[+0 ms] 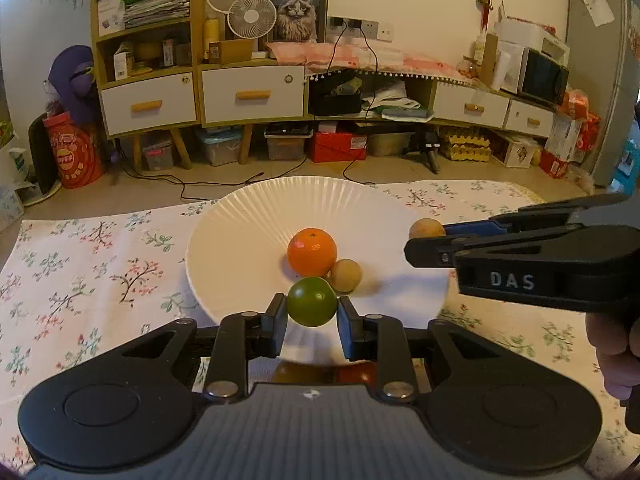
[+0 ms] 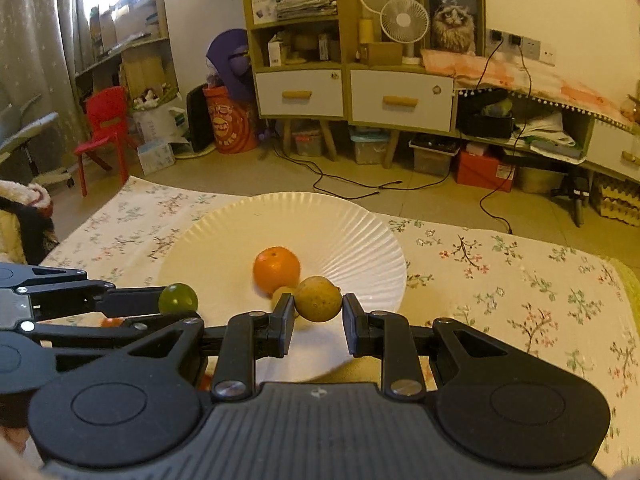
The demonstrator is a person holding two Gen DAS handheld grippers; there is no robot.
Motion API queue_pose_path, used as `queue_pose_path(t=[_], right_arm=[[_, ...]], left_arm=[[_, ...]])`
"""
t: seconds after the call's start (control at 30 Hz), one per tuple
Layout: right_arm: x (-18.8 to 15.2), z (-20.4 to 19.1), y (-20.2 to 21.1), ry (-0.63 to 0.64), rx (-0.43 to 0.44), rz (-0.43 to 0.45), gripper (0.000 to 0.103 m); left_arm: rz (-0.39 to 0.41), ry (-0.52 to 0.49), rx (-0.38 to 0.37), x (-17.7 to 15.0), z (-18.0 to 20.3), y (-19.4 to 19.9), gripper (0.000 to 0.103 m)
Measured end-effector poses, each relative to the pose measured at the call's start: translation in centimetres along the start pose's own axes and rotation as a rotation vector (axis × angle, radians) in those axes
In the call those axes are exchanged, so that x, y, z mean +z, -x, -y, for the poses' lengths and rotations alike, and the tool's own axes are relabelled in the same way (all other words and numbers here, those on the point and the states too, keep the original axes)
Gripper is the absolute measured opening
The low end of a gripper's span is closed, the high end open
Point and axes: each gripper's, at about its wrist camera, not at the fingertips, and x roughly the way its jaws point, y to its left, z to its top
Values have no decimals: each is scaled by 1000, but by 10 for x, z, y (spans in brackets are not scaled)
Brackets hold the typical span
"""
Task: Organize fruits
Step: 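Lift and carry the lime and tan fruit in both tools over the plate, then lower both fruits onto the plate beside the orange and open both tools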
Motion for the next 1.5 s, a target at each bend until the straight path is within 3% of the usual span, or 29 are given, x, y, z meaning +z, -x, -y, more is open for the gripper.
queue_pose_path(t=[0.5, 1.3, 1.5], right_arm=[[7, 3, -27, 59, -64, -49, 23], [12, 0, -40, 66, -82, -89, 24], [14, 1, -35, 51, -75, -78, 33]], left_arm=[[-48, -37, 52, 6, -3, -26, 25], [-49, -49, 55, 10, -4, -32, 26], [-51, -53, 40, 8, -6, -27, 32]])
